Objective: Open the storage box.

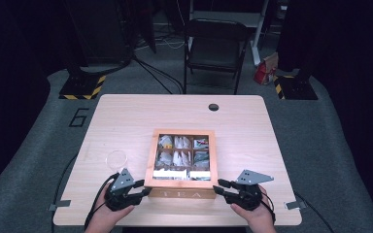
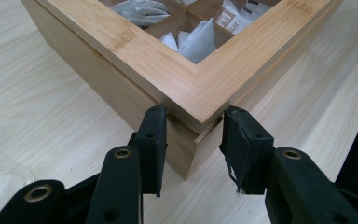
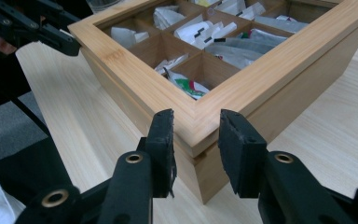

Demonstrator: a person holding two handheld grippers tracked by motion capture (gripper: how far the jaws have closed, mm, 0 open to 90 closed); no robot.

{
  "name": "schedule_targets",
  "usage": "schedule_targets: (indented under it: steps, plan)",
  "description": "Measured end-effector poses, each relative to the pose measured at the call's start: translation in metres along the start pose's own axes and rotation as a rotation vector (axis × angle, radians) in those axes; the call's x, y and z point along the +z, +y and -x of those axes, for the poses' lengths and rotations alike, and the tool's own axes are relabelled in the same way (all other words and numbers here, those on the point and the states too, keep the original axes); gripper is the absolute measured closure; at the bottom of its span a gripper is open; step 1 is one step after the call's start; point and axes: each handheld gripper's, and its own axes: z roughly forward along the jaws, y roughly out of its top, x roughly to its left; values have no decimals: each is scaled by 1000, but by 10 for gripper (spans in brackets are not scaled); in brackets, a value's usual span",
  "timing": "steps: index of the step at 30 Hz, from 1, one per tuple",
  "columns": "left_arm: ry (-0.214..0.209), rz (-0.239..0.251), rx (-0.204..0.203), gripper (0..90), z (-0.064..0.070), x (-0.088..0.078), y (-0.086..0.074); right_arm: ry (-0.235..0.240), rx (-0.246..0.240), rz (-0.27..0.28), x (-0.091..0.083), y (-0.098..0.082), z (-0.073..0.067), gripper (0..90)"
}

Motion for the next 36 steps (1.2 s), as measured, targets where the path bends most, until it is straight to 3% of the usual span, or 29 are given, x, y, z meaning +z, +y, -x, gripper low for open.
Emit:
schedule_targets:
  steps: [2, 6, 17, 27, 36]
  plan:
    - [-4, -3, -3, 605, 0, 0, 0, 1, -12, -13, 1, 1, 0, 594]
    - [0, 0, -12, 606, 0, 0, 1, -17, -50, -61, 3, -2, -2, 583]
    - [-15, -5, -22, 607, -1, -2, 3, -14, -41, -95, 7, -5, 0, 609]
    - [-15, 24, -44, 607, -1, -8, 9, -15, -59, -74, 8, -1, -4, 594]
    - [-18, 26, -46, 606, -4, -16, 23, -46, -65, -63, -3, 16, -1, 528]
